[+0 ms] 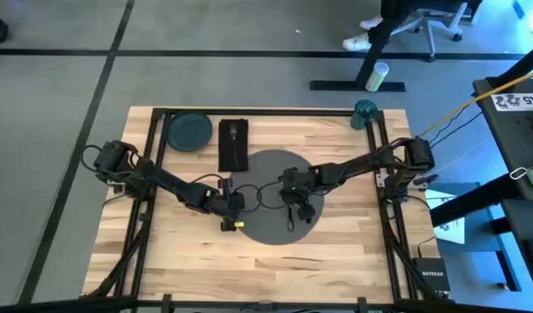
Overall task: Set table place
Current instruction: Put the black table knife on the gray tablemat to the left of the black spoon
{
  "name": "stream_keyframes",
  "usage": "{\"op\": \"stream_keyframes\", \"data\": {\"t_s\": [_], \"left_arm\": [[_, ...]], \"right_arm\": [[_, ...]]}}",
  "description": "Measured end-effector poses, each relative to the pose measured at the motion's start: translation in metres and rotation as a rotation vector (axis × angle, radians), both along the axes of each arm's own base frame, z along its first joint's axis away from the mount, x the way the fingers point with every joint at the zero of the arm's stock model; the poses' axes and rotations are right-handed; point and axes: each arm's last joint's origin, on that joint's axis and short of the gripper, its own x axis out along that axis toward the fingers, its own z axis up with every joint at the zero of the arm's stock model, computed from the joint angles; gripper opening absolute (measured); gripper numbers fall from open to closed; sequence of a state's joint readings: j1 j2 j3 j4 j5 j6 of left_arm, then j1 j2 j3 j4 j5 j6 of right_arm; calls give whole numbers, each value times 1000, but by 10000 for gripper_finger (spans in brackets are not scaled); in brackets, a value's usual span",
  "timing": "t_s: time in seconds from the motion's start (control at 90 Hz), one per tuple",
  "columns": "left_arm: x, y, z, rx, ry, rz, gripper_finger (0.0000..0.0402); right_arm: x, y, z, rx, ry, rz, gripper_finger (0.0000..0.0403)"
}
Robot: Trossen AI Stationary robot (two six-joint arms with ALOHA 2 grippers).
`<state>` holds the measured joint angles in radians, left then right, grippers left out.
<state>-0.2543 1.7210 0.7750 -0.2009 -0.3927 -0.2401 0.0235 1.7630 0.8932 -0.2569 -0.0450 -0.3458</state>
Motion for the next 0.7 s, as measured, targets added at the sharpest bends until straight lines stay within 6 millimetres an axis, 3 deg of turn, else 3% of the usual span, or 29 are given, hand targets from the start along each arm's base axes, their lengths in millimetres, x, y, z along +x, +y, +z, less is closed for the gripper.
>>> {"op": "stream_keyframes", "data": {"t_s": [0.7], "left_arm": [[-12, -7, -9, 10, 8, 3, 0]], "right_arm": [[-5, -12, -2, -73, 54, -10, 0]]}}
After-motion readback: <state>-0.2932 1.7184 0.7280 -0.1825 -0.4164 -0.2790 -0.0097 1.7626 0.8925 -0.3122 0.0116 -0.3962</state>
